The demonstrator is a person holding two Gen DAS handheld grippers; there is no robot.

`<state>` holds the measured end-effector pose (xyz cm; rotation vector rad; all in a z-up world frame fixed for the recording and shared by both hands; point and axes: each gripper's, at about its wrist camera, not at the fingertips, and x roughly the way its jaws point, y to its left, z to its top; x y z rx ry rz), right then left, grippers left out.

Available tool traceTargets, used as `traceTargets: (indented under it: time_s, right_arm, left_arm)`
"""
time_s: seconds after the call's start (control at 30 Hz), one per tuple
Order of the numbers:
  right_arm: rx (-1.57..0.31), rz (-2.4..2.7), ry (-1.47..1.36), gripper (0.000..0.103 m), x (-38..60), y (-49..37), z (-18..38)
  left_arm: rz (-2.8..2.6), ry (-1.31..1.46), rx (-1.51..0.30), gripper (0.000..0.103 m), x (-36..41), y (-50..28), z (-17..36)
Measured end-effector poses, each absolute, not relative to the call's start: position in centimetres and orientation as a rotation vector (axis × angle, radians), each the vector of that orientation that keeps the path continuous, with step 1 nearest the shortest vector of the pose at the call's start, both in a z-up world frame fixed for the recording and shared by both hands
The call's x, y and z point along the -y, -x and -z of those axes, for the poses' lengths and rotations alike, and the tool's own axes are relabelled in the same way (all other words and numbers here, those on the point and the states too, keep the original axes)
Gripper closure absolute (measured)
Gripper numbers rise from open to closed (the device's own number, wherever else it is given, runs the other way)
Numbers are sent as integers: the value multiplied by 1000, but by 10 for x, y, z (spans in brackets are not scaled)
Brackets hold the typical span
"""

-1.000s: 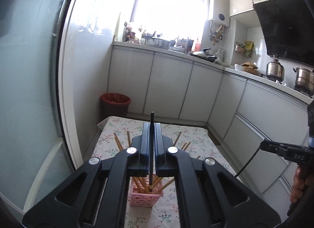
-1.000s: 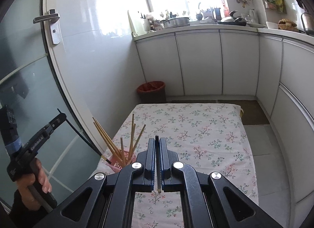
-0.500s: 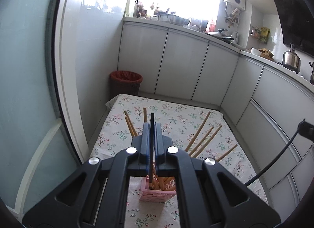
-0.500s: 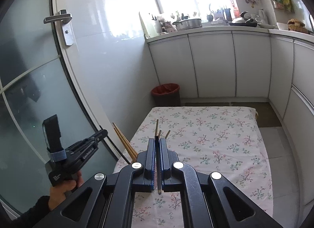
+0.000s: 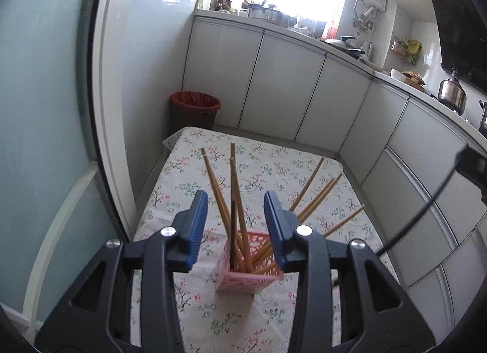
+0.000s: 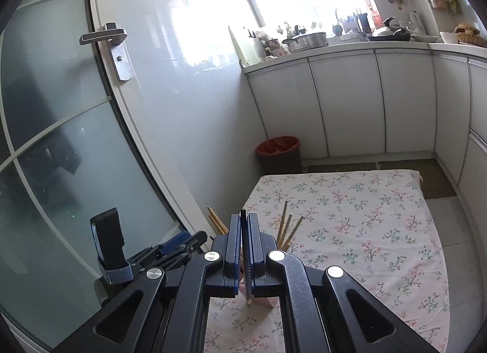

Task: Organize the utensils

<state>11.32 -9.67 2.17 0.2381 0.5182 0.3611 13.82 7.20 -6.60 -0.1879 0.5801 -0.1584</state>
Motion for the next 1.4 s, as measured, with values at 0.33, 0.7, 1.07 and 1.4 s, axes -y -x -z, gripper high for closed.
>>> traceTargets:
  time_s: [0.33,0.7,1.07,1.4]
  right_arm:
    - [-498,-344,-275,99,71,-149,0]
    - [-525,-320,-319,99,62,-183,38]
    - [-529,-351,-305,86,65,-181,41]
    - [-552,-186,-247,70,116,-141,17]
  left_arm:
    - [117,170,-701,58,-85,-140,80]
    - [126,164,-734,58,-85,-143,85]
    - [145,135,-769,57,-77,-142,90]
    - [191,96,-754,37,-55,-121,79]
